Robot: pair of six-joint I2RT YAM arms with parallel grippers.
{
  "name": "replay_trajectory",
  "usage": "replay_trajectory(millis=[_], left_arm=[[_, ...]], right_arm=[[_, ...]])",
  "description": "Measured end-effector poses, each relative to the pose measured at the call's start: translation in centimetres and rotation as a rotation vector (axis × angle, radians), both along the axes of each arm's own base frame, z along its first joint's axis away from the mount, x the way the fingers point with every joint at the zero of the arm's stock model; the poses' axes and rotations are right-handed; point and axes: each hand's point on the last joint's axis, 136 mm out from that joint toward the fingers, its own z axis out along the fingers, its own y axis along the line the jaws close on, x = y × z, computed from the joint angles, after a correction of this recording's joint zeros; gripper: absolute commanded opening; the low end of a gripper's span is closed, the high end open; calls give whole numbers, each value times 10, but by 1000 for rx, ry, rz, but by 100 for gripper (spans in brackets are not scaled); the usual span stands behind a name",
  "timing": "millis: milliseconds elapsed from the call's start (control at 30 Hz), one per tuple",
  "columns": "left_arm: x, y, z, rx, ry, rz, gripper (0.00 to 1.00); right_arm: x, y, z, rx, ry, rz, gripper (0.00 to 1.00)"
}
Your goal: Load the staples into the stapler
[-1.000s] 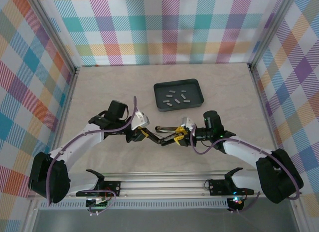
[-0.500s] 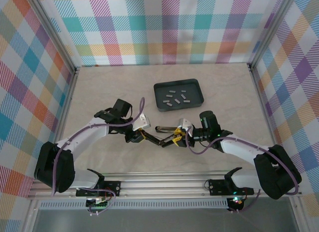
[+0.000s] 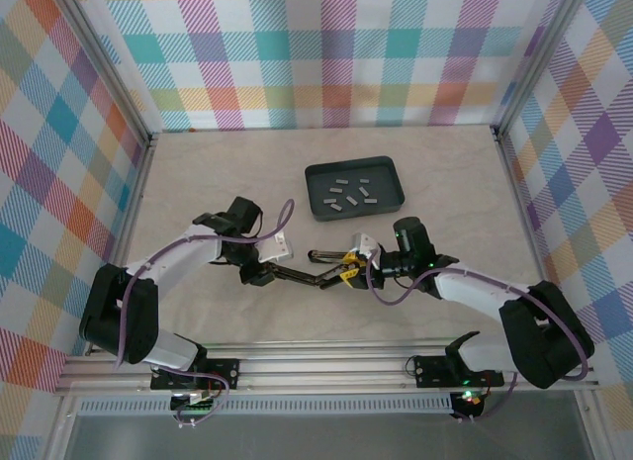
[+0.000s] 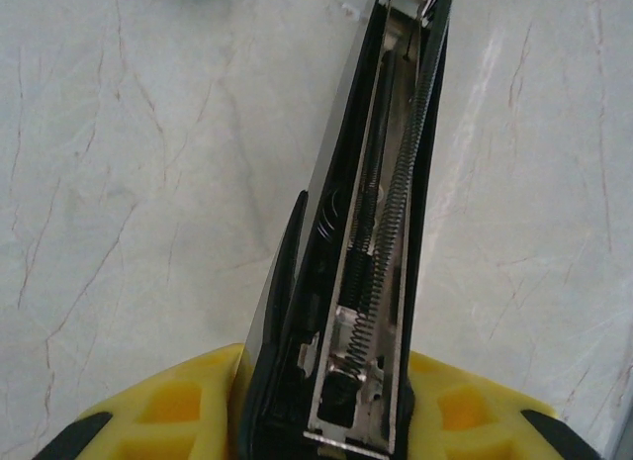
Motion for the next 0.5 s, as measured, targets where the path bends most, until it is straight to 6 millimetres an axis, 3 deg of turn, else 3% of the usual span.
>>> replay_trajectory(millis=[500], left_arm=[[-9, 39, -26, 174, 21, 45, 3]], right_arm=[[2, 18, -4, -25, -28, 83, 0]])
